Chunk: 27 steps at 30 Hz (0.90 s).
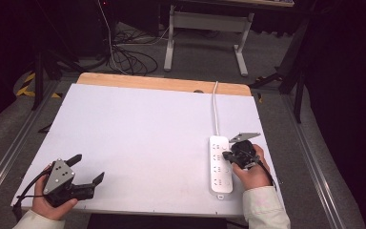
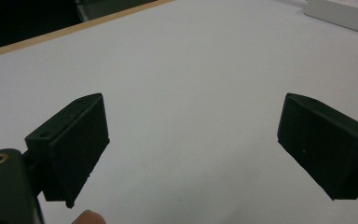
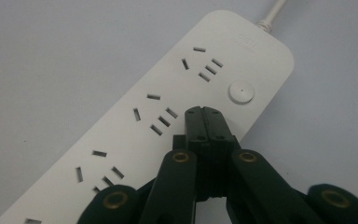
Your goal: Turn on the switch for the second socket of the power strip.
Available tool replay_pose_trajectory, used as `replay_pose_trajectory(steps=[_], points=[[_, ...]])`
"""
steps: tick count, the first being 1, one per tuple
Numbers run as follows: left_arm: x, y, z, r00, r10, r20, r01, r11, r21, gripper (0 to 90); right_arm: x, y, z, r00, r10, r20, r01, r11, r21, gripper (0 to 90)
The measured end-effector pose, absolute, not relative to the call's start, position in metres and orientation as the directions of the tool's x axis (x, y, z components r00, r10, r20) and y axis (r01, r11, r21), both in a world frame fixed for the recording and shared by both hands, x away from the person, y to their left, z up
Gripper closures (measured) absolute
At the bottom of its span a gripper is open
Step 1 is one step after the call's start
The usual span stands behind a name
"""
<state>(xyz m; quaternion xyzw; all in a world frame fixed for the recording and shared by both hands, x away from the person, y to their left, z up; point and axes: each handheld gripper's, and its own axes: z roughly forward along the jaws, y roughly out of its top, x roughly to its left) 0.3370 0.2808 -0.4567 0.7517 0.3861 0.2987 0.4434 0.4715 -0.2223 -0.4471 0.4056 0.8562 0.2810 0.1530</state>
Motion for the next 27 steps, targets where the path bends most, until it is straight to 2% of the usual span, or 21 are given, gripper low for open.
replay_pose_trajectory(steps=[10,15,27], points=[[0.337,0.280,-0.456,0.525,0.845,0.103,0.318,-0.306,0.897,9.0,0.464,-0.226,-0.445,-0.618,0.784,-0.063,0.572,0.503,0.648,90.0],[0.338,0.280,-0.456,0.524,0.845,0.102,0.317,-0.305,0.898,9.0,0.456,-0.229,-0.434,-0.614,0.787,-0.066,0.531,0.473,0.704,90.0],[0.339,0.280,-0.456,0.523,0.846,0.105,0.317,-0.307,0.897,8.9,0.443,-0.229,-0.407,-0.624,0.776,-0.097,0.473,0.473,0.743,90.0]])
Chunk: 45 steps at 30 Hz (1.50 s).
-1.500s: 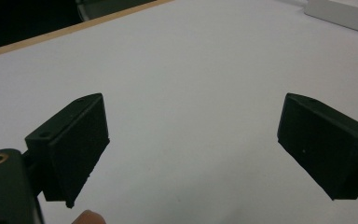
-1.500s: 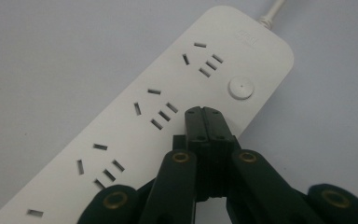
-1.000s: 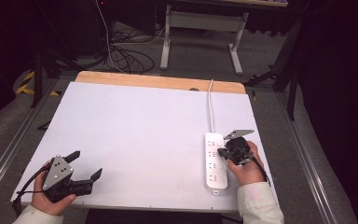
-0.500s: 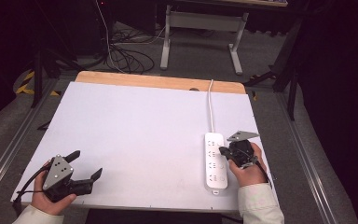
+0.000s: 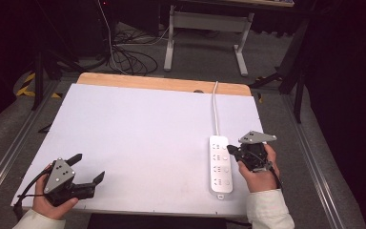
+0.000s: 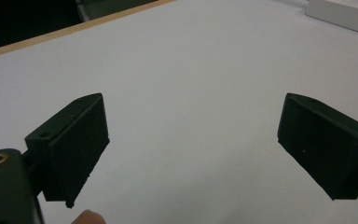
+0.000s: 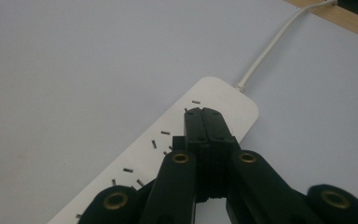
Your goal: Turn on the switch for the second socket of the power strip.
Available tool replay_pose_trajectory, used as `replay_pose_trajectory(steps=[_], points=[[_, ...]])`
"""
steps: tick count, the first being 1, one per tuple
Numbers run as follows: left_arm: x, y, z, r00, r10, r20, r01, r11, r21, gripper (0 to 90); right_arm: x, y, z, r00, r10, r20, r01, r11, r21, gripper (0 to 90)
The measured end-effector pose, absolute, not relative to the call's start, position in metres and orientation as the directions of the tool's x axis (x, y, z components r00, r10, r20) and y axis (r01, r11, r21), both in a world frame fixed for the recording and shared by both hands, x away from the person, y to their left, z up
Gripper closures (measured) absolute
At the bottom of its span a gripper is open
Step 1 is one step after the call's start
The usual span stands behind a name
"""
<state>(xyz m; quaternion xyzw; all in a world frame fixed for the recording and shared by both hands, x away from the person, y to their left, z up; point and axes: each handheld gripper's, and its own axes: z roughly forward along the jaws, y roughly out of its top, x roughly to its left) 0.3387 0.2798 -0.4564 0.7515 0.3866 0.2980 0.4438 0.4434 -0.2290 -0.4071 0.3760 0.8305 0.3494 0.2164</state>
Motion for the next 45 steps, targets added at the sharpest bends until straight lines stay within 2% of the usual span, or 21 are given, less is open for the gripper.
replay_pose_trajectory(steps=[9,14,17,18,19,20,23,24,27,35,40,45], points=[[0.339,0.280,-0.456,0.521,0.847,0.100,0.320,-0.303,0.898,8.9,0.442,-0.229,-0.405,-0.624,0.775,-0.101,0.461,0.469,0.753,90.0],[0.338,0.281,-0.456,0.511,0.853,0.104,0.315,-0.298,0.901,8.7,0.441,-0.230,-0.403,-0.640,0.759,-0.118,0.418,0.472,0.776,87.7],[0.338,0.281,-0.455,0.504,0.858,0.102,0.315,-0.292,0.903,8.8,0.442,-0.230,-0.402,-0.647,0.754,-0.111,0.393,0.455,0.799,67.3],[0.338,0.282,-0.455,0.500,0.860,0.103,0.313,-0.290,0.905,8.8,0.442,-0.230,-0.402,-0.647,0.754,-0.111,0.393,0.455,0.799,67.3],[0.338,0.282,-0.455,0.498,0.861,0.100,0.313,-0.287,0.905,8.8,0.440,-0.231,-0.399,-0.649,0.754,-0.097,0.385,0.435,0.814,57.2],[0.338,0.282,-0.455,0.497,0.862,0.100,0.313,-0.286,0.906,8.8,0.440,-0.231,-0.399,-0.649,0.754,-0.097,0.385,0.435,0.814,57.2],[0.338,0.281,-0.455,0.502,0.859,0.099,0.312,-0.287,0.906,8.8,0.434,-0.232,-0.392,-0.662,0.743,-0.102,0.348,0.425,0.836,38.3],[0.338,0.281,-0.455,0.503,0.858,0.099,0.312,-0.288,0.905,8.8,0.434,-0.232,-0.392,-0.662,0.743,-0.102,0.348,0.425,0.836,38.3],[0.339,0.281,-0.455,0.505,0.858,0.100,0.314,-0.290,0.904,8.8,0.429,-0.232,-0.387,-0.673,0.734,-0.088,0.334,0.407,0.850,27.5],[0.339,0.281,-0.455,0.508,0.856,0.101,0.310,-0.290,0.906,8.8,0.415,-0.237,-0.381,-0.732,0.681,-0.019,0.307,0.355,0.883,19.8],[0.339,0.281,-0.455,0.507,0.856,0.100,0.309,-0.289,0.906,8.8,0.410,-0.244,-0.389,-0.759,0.650,0.034,0.325,0.334,0.885,14.7],[0.338,0.282,-0.455,0.508,0.856,0.100,0.309,-0.289,0.906,8.8,0.405,-0.251,-0.399,-0.772,0.635,0.038,0.319,0.336,0.886,12.4]])
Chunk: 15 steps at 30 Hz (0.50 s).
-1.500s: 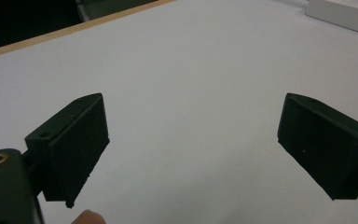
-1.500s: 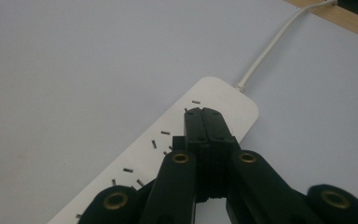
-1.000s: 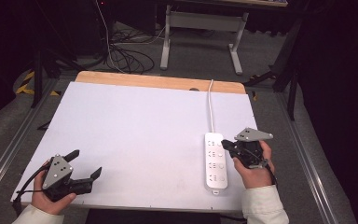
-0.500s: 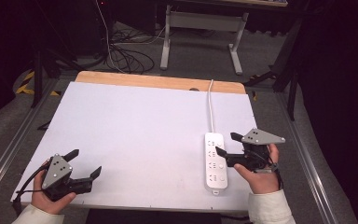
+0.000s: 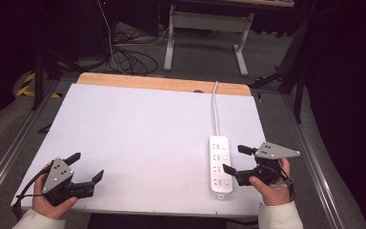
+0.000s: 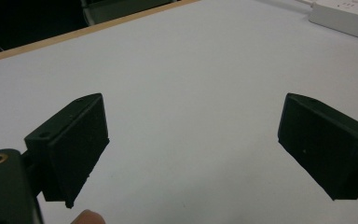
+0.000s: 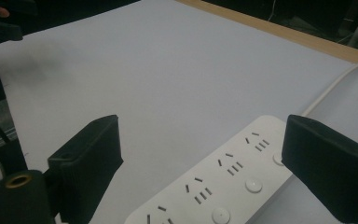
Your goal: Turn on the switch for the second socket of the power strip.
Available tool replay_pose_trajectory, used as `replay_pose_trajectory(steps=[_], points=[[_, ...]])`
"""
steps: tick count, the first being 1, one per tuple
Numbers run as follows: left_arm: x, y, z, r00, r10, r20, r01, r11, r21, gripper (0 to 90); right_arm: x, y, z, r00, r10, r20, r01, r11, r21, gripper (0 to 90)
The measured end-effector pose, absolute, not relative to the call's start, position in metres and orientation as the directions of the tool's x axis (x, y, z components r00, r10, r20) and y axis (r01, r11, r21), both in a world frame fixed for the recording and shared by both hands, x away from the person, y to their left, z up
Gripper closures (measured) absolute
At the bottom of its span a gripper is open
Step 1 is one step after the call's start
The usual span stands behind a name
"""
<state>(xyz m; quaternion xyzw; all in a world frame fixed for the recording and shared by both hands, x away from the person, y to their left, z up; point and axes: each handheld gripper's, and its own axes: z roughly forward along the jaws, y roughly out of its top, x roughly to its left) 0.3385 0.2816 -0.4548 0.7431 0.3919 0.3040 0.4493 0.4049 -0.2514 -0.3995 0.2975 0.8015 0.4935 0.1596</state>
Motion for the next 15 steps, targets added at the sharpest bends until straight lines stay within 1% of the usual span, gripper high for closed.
replay_pose_trajectory(steps=[4,10,13,15], points=[[0.338,0.282,-0.455,0.509,0.856,0.092,0.313,-0.284,0.906,8.8,0.402,-0.258,-0.409,-0.791,0.609,0.048,0.306,0.327,0.894,11.5],[0.338,0.282,-0.454,0.510,0.856,0.086,0.312,-0.277,0.909,8.9,0.400,-0.263,-0.422,-0.797,0.601,0.052,0.299,0.317,0.900,11.1],[0.338,0.282,-0.455,0.513,0.854,0.085,0.313,-0.278,0.908,8.9,0.400,-0.264,-0.429,-0.801,0.596,0.050,0.298,0.326,0.897,10.9],[0.338,0.282,-0.455,0.519,0.851,0.077,0.314,-0.273,0.909,9.0,0.400,-0.265,-0.436,-0.808,0.588,0.037,0.296,0.351,0.889,9.7]])
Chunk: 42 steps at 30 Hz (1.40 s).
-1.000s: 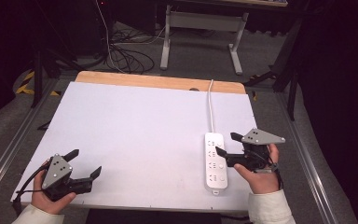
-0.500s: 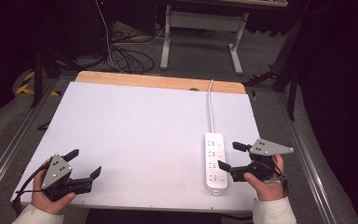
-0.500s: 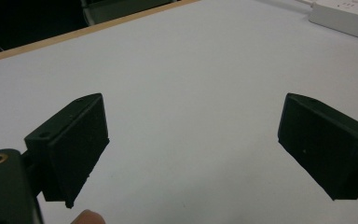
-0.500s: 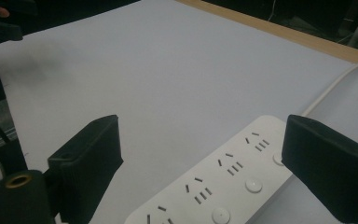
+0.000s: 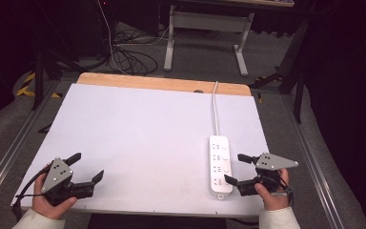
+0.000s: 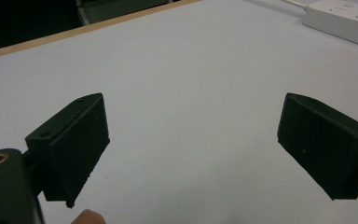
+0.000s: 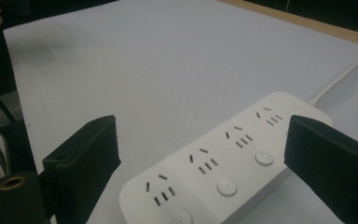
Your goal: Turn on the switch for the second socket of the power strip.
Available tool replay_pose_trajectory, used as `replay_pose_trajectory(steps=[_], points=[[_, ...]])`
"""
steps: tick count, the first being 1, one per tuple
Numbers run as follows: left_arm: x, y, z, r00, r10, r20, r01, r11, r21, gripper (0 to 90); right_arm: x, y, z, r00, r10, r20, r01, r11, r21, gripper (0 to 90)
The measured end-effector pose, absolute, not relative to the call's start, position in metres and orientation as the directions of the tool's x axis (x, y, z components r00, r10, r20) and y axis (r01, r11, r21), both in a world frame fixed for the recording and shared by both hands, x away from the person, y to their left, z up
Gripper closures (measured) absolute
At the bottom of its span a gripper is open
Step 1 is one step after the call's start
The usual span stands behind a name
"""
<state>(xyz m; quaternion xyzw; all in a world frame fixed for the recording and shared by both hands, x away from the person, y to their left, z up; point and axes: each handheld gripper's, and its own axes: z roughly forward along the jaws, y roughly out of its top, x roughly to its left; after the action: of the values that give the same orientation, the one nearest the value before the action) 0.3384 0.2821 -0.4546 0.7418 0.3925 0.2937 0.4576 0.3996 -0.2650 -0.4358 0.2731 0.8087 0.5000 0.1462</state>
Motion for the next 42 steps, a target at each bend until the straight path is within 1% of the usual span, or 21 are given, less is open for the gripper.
replay_pose_trajectory(steps=[3,12,18,31,34,42], points=[[0.338,0.282,-0.454,0.523,0.849,0.075,0.312,-0.273,0.910,9.1,0.400,-0.267,-0.441,-0.811,0.583,0.043,0.302,0.354,0.885,9.4],[0.338,0.282,-0.454,0.530,0.845,0.068,0.315,-0.270,0.910,8.8,0.395,-0.275,-0.460,-0.789,0.611,0.057,0.325,0.337,0.884,9.4],[0.339,0.284,-0.454,0.533,0.845,0.044,0.322,-0.251,0.913,8.5,0.393,-0.276,-0.472,-0.779,0.626,0.042,0.348,0.375,0.859,9.5],[0.339,0.283,-0.455,0.537,0.841,0.068,0.317,-0.276,0.907,8.4,0.387,-0.279,-0.491,-0.768,0.631,0.105,0.420,0.374,0.827,9.4],[0.339,0.283,-0.455,0.537,0.840,0.074,0.316,-0.281,0.906,8.4,0.387,-0.276,-0.492,-0.771,0.630,0.091,0.419,0.395,0.818,9.4],[0.339,0.283,-0.455,0.530,0.844,0.081,0.312,-0.282,0.907,8.3,0.384,-0.273,-0.486,-0.768,0.640,0.021,0.364,0.410,0.836,9.4]])
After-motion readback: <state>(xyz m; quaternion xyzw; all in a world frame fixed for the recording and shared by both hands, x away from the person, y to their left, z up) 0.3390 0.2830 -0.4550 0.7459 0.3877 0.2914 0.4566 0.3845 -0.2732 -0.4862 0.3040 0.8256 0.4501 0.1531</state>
